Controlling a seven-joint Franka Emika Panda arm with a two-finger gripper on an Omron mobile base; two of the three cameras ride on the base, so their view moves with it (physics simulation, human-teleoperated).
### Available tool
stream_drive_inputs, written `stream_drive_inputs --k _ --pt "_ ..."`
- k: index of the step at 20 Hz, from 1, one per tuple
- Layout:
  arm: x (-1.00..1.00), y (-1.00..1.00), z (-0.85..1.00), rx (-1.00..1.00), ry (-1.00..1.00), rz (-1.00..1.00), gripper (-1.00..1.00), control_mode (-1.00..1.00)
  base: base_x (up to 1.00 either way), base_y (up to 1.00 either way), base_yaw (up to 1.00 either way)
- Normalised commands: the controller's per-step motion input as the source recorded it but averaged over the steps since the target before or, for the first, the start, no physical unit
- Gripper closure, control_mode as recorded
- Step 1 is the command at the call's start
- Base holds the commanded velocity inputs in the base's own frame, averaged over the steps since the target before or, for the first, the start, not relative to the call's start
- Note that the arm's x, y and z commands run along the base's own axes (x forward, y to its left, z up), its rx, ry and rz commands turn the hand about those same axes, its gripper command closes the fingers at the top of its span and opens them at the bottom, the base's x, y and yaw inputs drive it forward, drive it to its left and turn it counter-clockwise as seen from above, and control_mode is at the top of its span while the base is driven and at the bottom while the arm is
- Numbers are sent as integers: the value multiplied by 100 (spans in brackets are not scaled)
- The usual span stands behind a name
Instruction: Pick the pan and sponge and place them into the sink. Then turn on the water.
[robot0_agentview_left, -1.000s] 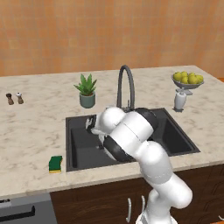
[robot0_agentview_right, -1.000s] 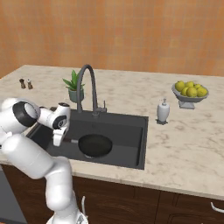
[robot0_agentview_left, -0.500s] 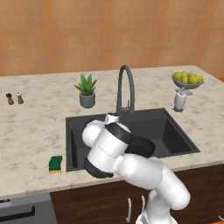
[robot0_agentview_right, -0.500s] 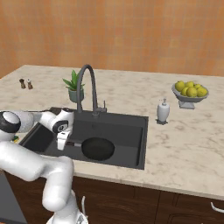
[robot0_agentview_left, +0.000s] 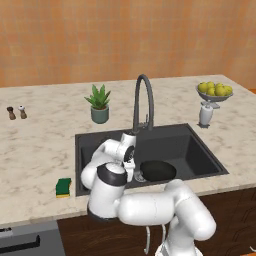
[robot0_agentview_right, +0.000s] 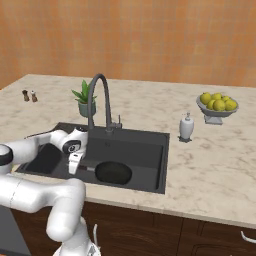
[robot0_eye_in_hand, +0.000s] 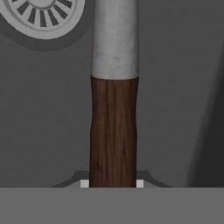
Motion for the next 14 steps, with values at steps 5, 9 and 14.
stream_drive_inputs --k 5,9,14 --pt "0 0 -16 0 0 0 100 -100 0 0 0" --pt "-2 0 -11 0 0 0 100 -100 0 0 0" --pt "-6 15 -7 0 0 0 -100 -100 0 0 0"
